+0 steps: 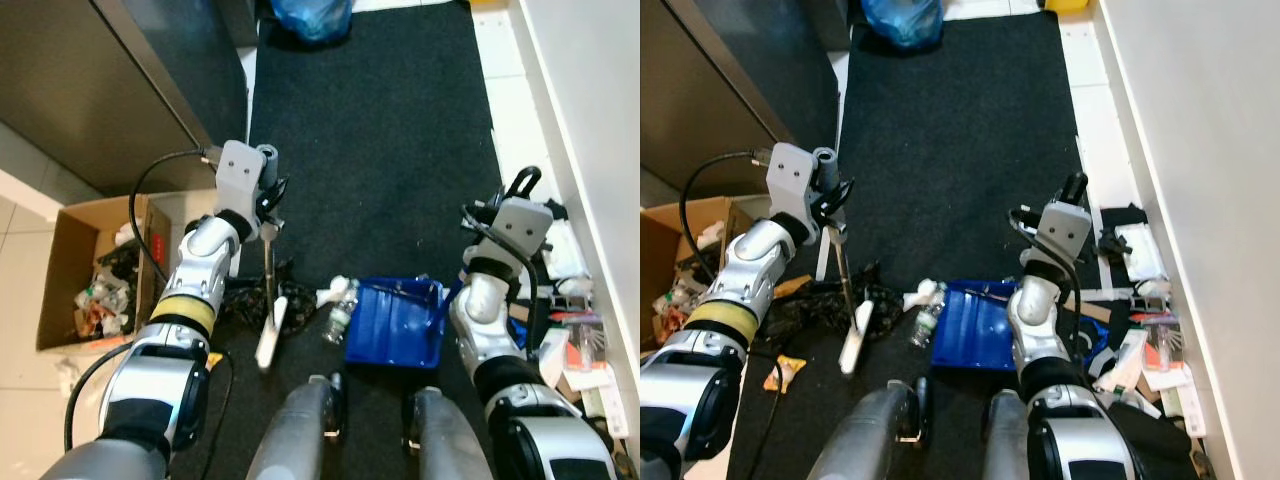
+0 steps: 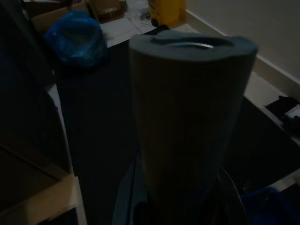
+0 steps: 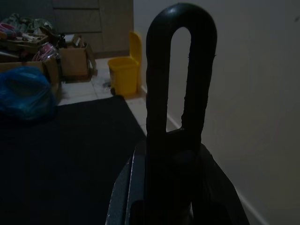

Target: Sweep floor

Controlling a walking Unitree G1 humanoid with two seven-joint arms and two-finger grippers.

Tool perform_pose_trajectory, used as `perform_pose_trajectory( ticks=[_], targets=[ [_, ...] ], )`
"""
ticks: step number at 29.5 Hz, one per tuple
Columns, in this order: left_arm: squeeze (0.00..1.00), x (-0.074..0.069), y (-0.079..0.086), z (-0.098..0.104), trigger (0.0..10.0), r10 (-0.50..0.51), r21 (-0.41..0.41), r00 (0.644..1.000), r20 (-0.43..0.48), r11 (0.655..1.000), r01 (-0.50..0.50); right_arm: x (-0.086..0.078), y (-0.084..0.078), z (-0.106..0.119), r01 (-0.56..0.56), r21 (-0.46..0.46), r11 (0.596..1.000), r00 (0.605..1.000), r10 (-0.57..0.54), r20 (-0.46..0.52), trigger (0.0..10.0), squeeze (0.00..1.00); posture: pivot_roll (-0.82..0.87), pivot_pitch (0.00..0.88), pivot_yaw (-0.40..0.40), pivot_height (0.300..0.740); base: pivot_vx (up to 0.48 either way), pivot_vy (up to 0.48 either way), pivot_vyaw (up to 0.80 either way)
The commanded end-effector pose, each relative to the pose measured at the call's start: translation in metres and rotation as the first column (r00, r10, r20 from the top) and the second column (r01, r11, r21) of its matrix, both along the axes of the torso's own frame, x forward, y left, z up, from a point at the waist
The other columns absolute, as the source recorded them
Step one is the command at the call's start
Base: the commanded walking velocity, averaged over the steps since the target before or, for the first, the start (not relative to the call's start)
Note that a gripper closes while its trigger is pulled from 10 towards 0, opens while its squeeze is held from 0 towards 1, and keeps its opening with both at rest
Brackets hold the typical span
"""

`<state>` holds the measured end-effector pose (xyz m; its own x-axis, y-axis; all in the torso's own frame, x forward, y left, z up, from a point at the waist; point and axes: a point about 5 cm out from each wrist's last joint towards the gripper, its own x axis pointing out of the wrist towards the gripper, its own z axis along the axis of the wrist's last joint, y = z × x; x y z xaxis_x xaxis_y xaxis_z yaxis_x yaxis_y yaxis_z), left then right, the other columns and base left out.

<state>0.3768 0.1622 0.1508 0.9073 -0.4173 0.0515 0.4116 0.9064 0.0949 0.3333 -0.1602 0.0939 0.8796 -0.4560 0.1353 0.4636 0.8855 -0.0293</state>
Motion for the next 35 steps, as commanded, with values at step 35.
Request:
perform_pose_trajectory(
  ticks=[35],
  targets=[
    [0.05,-0.030,-0.046,0.088,10.0,-0.354,-0.087,0.878,0.323,0.912,0.400,-0.019,0.032,-0.004,-0.313,-0.055,0.948,0.948,0.316,0.050,10.0,0.00,0.10,0.313,0.178,0.740,0.000,0.000,0.00]
  ],
)
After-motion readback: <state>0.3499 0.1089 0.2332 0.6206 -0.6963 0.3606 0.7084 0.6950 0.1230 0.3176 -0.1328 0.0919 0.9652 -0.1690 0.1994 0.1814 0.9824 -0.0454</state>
